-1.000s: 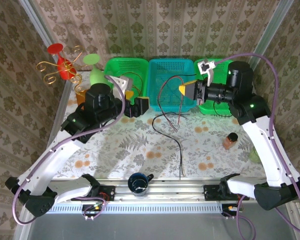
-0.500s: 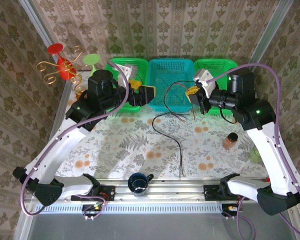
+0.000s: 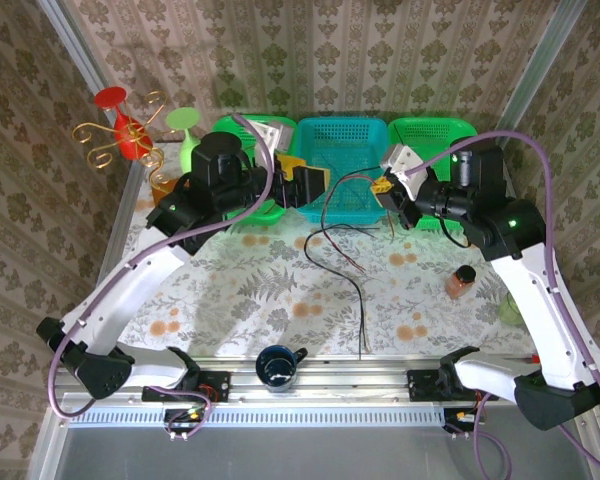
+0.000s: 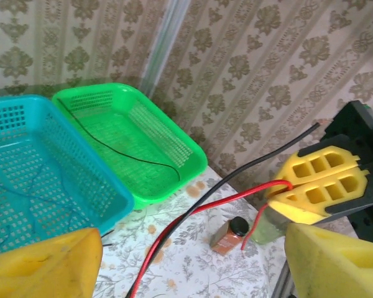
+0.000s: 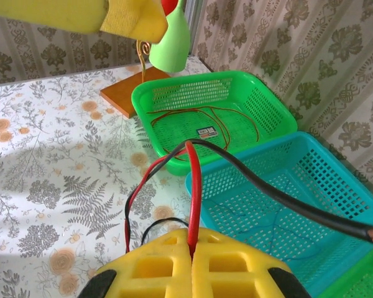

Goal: Untangle the cables

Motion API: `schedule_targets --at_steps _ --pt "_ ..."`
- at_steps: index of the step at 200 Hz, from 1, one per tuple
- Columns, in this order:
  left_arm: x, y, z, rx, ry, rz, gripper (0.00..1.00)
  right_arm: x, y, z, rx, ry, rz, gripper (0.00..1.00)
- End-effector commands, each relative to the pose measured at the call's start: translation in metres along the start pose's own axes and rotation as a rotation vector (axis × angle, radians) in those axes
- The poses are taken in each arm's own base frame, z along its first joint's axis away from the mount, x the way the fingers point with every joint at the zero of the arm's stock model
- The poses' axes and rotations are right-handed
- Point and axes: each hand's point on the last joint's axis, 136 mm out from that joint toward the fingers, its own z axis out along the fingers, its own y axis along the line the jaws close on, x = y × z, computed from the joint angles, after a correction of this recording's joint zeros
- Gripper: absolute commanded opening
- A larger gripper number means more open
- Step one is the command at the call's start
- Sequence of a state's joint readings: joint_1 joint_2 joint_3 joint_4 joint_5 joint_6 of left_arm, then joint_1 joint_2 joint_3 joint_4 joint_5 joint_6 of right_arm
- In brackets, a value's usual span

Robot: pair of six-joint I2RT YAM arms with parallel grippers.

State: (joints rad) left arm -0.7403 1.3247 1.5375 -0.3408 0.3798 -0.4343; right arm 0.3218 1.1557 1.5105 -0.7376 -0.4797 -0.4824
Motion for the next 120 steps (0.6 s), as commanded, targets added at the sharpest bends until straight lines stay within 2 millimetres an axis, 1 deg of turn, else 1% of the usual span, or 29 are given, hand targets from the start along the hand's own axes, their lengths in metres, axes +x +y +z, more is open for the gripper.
schedule_targets --at_steps 1,19,33,70,94,120 --pt "-0.011 -0.026 0.006 0.134 -0.011 -0.074 0.75 -0.013 -0.008 -0.001 0.032 -0.029 0.071 0.00" --pt "-0.007 -0.032 0.012 0.176 -0.002 -0.121 0.75 -0.021 -0.010 0.000 0.031 -0.053 0.129 0.00" --pt "-0.009 -0.035 0.015 0.197 -0.025 -0.153 0.75 -0.026 -0.013 0.001 0.042 -0.081 0.153 0.00" --pt "-0.014 -0.038 0.022 0.250 -0.067 -0.231 0.76 -0.029 -0.021 0.006 0.130 -0.096 0.130 0.00" --pt "-0.015 -0.033 0.031 0.241 -0.075 -0.279 0.78 -0.032 -0.017 0.010 0.119 -0.105 0.107 0.00" --pt "-0.014 -0.037 0.039 0.260 -0.072 -0.299 0.78 -0.031 -0.006 0.014 0.081 -0.106 0.095 0.00"
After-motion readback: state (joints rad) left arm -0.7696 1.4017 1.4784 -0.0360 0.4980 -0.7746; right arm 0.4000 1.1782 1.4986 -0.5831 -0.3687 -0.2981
